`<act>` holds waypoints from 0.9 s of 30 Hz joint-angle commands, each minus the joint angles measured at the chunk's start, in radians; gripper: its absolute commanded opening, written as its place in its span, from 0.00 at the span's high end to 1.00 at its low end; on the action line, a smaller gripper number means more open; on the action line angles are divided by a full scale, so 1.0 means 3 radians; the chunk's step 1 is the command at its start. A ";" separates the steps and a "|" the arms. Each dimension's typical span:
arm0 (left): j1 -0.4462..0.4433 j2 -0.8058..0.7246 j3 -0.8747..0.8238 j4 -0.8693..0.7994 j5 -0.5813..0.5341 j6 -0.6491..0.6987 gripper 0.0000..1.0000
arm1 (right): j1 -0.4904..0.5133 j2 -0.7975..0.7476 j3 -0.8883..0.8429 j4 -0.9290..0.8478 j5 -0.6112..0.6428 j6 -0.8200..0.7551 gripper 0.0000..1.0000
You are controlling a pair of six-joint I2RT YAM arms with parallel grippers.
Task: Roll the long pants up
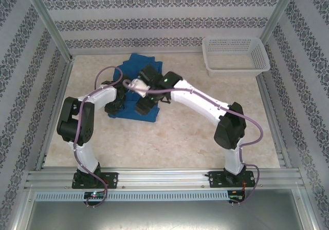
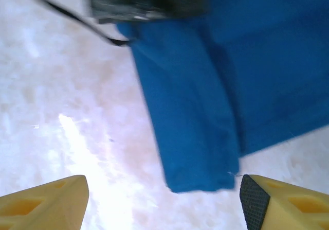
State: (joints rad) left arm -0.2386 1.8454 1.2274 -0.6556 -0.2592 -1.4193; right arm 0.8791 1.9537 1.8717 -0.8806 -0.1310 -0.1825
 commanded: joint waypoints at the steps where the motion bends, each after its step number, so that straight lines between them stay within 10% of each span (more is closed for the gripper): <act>1: 0.0056 0.0118 0.0014 0.0195 0.0268 0.0126 0.00 | 0.0175 0.0144 -0.0272 0.0170 0.0552 -0.0058 0.21; 27: 0.0398 0.0079 0.0388 0.0044 0.0740 0.0516 0.00 | 0.0519 0.1204 0.0025 0.0854 0.1445 -0.0792 0.20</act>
State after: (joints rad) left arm -0.1307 1.8530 1.3293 -0.6472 -0.0570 -1.2892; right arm 1.0325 2.2627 1.8328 -0.6640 0.2230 -0.3588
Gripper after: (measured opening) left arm 0.998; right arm 0.800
